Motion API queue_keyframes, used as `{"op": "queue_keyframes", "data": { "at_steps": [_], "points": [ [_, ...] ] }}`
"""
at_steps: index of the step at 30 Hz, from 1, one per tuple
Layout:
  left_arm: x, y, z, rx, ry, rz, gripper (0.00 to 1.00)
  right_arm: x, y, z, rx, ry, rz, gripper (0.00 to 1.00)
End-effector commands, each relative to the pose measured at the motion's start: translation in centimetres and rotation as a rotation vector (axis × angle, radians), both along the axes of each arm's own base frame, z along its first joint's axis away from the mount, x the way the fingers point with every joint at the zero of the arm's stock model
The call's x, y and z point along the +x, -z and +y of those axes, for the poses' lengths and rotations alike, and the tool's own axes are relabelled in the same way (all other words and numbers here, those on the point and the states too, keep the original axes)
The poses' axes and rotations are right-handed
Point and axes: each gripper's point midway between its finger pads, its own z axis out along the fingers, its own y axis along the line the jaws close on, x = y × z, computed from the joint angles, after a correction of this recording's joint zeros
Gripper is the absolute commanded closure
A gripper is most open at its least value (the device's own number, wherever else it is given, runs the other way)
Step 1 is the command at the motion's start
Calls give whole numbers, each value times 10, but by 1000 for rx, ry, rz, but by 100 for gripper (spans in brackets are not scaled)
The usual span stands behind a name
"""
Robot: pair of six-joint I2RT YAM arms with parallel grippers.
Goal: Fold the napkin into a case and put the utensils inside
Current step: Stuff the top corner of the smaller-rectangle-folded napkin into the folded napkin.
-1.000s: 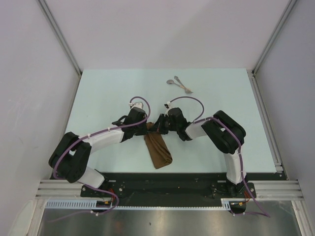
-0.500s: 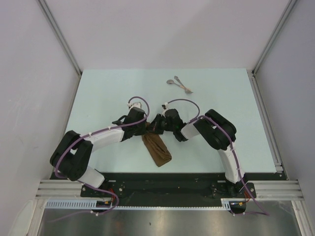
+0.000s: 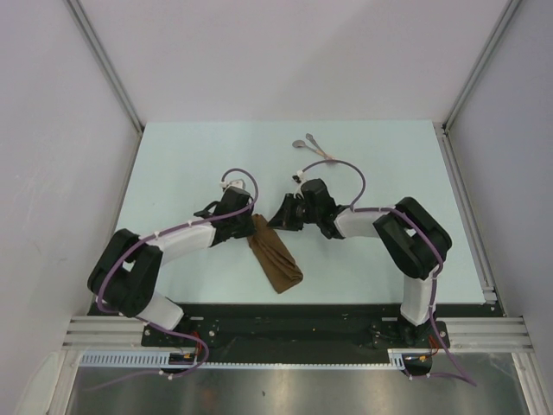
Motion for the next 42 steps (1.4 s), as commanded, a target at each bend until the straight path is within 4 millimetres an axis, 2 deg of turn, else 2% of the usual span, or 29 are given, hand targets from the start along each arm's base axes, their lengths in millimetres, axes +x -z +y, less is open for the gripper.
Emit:
{"op": "queue_keyframes", "data": {
  "at_steps": [1,3,7,9,10,11,12,13,14,16,18,24,29,36,39,41,42],
  "points": [
    [0,-31,-7,-63,23,-46,72,-15,11,-26,-94,-34,-5,87],
    [-5,-41,0,-53,20,-68,64,-17,10,-33,-119,-40,-17,88],
    [-24,-48,13,-49,10,-67,58,-26,14,-43,-145,-52,-11,88],
    [-43,-34,20,-65,-15,-10,61,-32,14,-46,-137,-58,-5,89],
    [-52,-33,17,-100,-10,5,64,-35,14,-45,-133,-61,0,88],
    [-57,-29,14,-131,-10,16,72,-37,14,-44,-130,-61,-2,89],
    [-71,-12,15,-151,-23,59,74,-40,16,-46,-131,-62,2,89],
    [-79,-7,10,-183,-8,84,77,-41,17,-46,-127,-58,10,89],
    [-86,-1,6,-204,1,114,84,-43,18,-45,-122,-60,10,89],
    [-93,9,-3,-245,11,128,87,-48,20,-43,-120,-66,19,90],
    [-96,11,-15,-286,36,129,89,-54,20,-39,-116,-76,26,90],
    [-101,24,-32,-284,59,173,92,-76,22,-26,-91,-90,42,92],
    [-106,30,-39,-283,62,187,94,-87,27,-20,-101,-99,47,93],
    [-104,28,-38,-265,66,168,94,-93,47,-21,-130,-100,59,94],
    [-112,28,-26,-196,79,188,92,-97,41,-22,-133,-132,47,93],
    [-115,16,-21,-184,93,171,85,-94,34,-26,-154,-136,11,90],
    [-116,12,-21,-191,102,164,81,-95,25,-29,-177,-147,-11,85]
  ]
}}
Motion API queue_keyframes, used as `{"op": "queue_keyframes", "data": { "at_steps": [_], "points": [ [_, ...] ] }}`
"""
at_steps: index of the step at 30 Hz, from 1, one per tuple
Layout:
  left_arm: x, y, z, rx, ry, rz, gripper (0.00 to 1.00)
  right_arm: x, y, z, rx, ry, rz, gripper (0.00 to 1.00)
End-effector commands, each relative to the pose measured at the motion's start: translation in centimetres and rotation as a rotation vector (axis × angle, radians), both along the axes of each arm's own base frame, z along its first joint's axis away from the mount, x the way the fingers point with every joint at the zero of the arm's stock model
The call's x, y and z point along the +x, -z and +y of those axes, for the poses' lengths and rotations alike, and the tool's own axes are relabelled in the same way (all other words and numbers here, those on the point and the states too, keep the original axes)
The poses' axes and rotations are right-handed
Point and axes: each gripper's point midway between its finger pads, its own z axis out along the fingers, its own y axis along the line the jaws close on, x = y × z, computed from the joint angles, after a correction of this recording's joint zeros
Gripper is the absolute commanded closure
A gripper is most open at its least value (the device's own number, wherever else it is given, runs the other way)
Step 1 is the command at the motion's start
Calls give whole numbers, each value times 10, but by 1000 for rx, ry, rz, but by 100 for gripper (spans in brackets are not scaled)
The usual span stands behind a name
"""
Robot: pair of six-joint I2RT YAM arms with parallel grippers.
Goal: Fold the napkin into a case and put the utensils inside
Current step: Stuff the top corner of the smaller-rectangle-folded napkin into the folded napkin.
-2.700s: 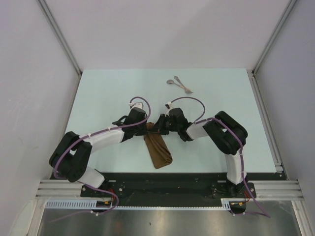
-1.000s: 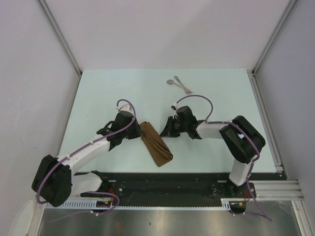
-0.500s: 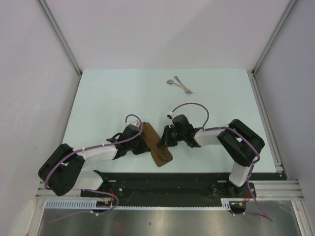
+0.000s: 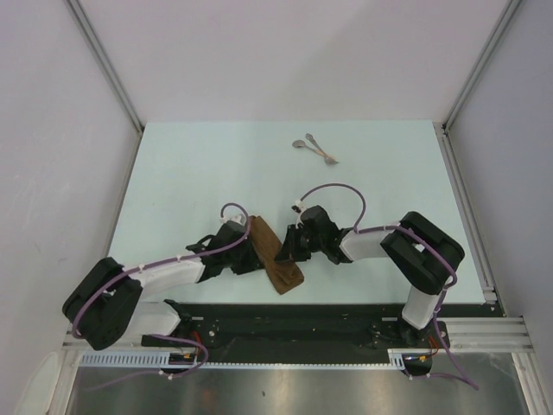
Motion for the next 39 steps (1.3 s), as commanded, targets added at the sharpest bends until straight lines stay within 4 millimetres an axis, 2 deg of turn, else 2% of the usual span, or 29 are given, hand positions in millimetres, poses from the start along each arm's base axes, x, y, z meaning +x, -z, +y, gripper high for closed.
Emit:
{"op": "queue_keyframes", "data": {
  "at_steps": [1,5,6,7,9,11,16,23,30,34,37,38,39],
  "points": [
    [-12,-26,4,9,74,-27,80,0,-23,-7,-58,-71,-118,82],
    [-28,-43,-17,-109,160,24,83,2,-36,-18,-166,-155,-194,63],
    [-27,-48,-23,-142,163,17,84,-2,-36,-23,-193,-178,-187,54],
    [-27,-48,-25,-164,147,29,85,0,-45,-20,-195,-197,-208,52],
    [-25,-47,-25,-166,127,28,87,-6,-43,-25,-244,-251,-221,47],
    [-18,-44,-22,-145,90,20,89,-9,-46,-22,-280,-295,-258,45],
    [-11,-42,-24,-172,34,20,92,-16,-37,-33,-403,-332,-280,41],
    [-11,-33,-30,-231,5,72,95,-27,-35,-30,-455,-385,-306,39],
    [-13,-19,-25,-215,-34,112,98,-30,-27,-26,-522,-380,-338,38],
    [-15,-13,-22,-200,-47,135,100,-28,-27,-24,-550,-366,-347,43],
    [-17,-7,-19,-191,-58,146,100,-22,-31,-22,-561,-335,-359,57],
    [-18,-6,-19,-192,-61,149,100,-22,-32,-22,-564,-326,-354,68],
    [-18,-5,-19,-194,-61,149,100,-22,-32,-22,-564,-322,-351,73]
  ]
}}
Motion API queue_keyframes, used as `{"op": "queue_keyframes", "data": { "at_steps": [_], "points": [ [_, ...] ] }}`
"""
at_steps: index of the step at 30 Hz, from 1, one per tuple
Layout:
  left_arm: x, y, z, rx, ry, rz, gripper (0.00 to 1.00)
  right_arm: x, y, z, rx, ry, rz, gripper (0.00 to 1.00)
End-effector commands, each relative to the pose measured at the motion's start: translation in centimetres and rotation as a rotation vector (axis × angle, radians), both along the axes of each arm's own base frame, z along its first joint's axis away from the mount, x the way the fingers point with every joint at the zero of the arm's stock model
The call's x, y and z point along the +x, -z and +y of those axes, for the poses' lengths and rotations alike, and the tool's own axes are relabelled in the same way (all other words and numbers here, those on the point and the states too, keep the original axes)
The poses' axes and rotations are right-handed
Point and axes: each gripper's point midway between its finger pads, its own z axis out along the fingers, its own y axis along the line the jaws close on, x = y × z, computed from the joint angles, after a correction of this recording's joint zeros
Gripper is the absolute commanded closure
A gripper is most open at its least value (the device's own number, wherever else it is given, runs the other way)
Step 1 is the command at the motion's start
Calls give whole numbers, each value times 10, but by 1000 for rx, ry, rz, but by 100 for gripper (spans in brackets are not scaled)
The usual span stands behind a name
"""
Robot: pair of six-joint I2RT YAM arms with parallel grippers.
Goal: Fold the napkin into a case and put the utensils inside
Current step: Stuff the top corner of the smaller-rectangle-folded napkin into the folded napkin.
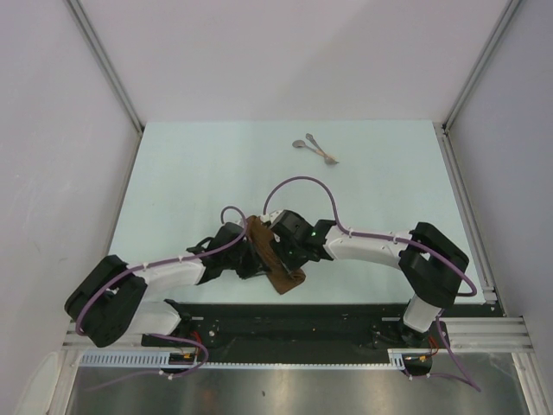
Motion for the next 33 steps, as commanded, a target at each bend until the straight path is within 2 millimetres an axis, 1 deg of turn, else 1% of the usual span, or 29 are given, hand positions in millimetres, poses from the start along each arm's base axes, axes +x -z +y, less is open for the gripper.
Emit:
{"op": "queue_keyframes", "data": {
  "at_steps": [1,2,5,6,8,9,10,11,13,16,17,18,22,24,25,27,28,29,30,31,32,33],
  "points": [
    [0,5,1,-13,-30,14,100,13,-16,9,15,44,-46,78],
    [0,6,1,-11,-30,15,100,13,-16,11,21,53,-41,85],
    [1,7,1,-15,-34,16,100,9,-16,15,42,57,-18,94],
    [0,8,0,-19,-34,20,100,1,-17,21,68,50,22,95],
    [1,6,-2,-27,-32,16,100,-4,-16,27,100,46,50,97],
    [2,5,-3,-29,-31,12,100,-10,-15,31,115,46,76,97],
    [2,5,-3,-28,-31,12,100,-11,-15,33,124,51,85,97],
    [2,5,-3,-28,-30,10,100,-12,-10,35,125,54,98,97],
    [2,4,-5,-27,-27,9,100,-14,-10,40,136,66,108,97],
    [1,3,-5,-33,-27,6,100,-17,0,41,131,89,142,97],
    [1,2,-5,-34,-27,5,100,-19,2,42,131,89,150,96],
    [0,1,-5,-33,-25,4,100,-20,10,40,115,94,160,96],
    [1,0,-4,-29,-29,-9,100,-24,16,43,133,107,177,94],
    [-1,2,-3,-28,-24,-2,100,-27,17,44,143,109,190,86],
    [-3,3,-2,-25,-21,0,100,-27,20,44,143,111,194,80],
    [-6,1,2,-16,-4,-19,100,-28,21,44,146,113,198,75],
    [-10,4,9,20,12,-22,100,-29,24,43,150,112,200,71],
    [-10,5,16,57,5,-34,99,-29,25,42,153,119,205,69],
    [-6,-6,18,59,4,-75,99,-29,26,42,158,118,205,68],
    [-13,-4,30,112,18,-72,98,-32,30,40,154,117,216,67],
    [-7,-12,34,128,5,-107,97,-31,30,39,160,121,221,67],
    [-4,-26,36,120,1,-153,96,-31,29,41,172,122,222,66]
  ]
}}
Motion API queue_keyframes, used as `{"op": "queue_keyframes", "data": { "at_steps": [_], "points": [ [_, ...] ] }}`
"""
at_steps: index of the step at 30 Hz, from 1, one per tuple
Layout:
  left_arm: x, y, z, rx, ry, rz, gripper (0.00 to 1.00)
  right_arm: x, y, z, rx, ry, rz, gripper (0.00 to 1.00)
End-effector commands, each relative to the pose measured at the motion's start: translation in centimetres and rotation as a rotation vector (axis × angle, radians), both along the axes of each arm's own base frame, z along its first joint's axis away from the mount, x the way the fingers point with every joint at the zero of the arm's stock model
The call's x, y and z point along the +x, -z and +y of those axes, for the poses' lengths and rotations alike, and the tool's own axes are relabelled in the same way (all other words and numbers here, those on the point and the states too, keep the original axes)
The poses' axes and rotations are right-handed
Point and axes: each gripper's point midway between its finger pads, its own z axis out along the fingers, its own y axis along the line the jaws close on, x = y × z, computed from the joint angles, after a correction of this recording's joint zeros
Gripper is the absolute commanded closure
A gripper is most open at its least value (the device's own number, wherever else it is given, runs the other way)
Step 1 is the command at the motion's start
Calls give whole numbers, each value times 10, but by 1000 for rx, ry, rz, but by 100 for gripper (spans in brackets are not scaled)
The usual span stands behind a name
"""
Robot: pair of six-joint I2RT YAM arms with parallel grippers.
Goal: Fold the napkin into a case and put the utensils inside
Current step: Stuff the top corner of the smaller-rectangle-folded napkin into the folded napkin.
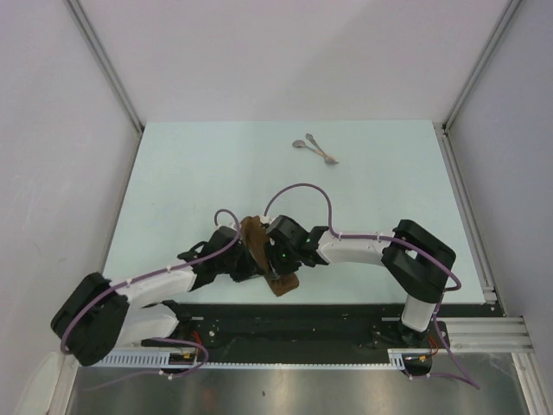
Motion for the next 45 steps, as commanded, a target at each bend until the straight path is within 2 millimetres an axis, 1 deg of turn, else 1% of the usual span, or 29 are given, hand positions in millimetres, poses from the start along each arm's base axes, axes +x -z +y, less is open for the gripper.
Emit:
{"op": "queue_keyframes", "data": {
  "at_steps": [1,3,4,5,6,7,8,9,10,13,14,16,17,18,19,20,22,23,24,27,28,30,32,33,35,36,39,41,45],
  "points": [
    [3,-26,27,105,15,-125,94,-11,8,2,35,-4,47,65],
    [15,-46,30,82,-12,-182,93,-11,9,-1,44,1,50,64],
    [19,-50,30,72,-11,-192,93,-13,9,-1,50,0,56,64],
    [33,-61,28,38,-35,-226,93,-14,11,-4,48,0,58,64],
    [35,-65,22,-4,-18,-221,94,-14,10,-3,58,5,59,63],
    [41,-61,18,-19,-18,-201,95,-13,10,-4,62,8,64,63],
    [56,-73,10,-68,-25,-243,95,-14,9,-4,68,9,66,63],
    [60,-77,2,-95,-7,-243,97,-13,10,-5,75,17,68,63],
    [63,-64,-2,-79,2,-203,98,-14,10,-5,79,22,77,63],
    [76,-64,-17,-119,18,-198,99,-13,8,-7,93,36,87,62],
    [78,-49,-16,-90,13,-164,99,-13,7,-7,100,40,90,62],
    [81,-31,-10,-33,1,-141,100,-9,-2,-8,121,49,86,61],
    [79,-15,-5,4,-3,-101,100,-7,-5,-9,128,57,87,59],
    [74,-5,2,44,-2,-74,100,-5,-17,-10,152,63,81,57],
    [76,0,10,67,-21,-72,100,-5,-23,-12,170,62,87,55],
    [71,8,17,86,-27,-61,100,3,-32,-14,194,85,78,53],
    [70,13,27,117,-41,-65,100,9,-53,-15,248,93,61,46],
    [67,17,31,127,-43,-59,100,15,-59,-15,271,101,57,44],
    [66,17,33,130,-42,-64,100,14,-66,-11,296,85,75,44],
    [64,20,35,127,-46,-60,100,14,-72,2,347,63,102,44],
    [64,21,35,125,-45,-57,100,13,-64,6,346,62,123,44],
    [64,21,33,119,-41,-54,100,7,-56,14,379,55,165,47],
    [64,22,35,126,-40,-52,100,3,-41,17,405,56,196,51],
    [63,22,35,125,-41,-51,100,-13,-25,8,390,60,254,60],
    [64,22,36,127,-43,-54,100,-20,-19,10,436,52,274,69],
    [63,22,37,131,-41,-55,100,-32,-8,2,424,48,314,77],
    [66,20,37,131,-45,-62,100,-40,-3,-1,432,48,340,86],
    [69,18,36,127,-45,-69,100,-35,-4,-4,419,46,324,86],
    [71,11,34,122,-39,-82,100,-12,-37,-1,446,51,232,85]
  ]
}}
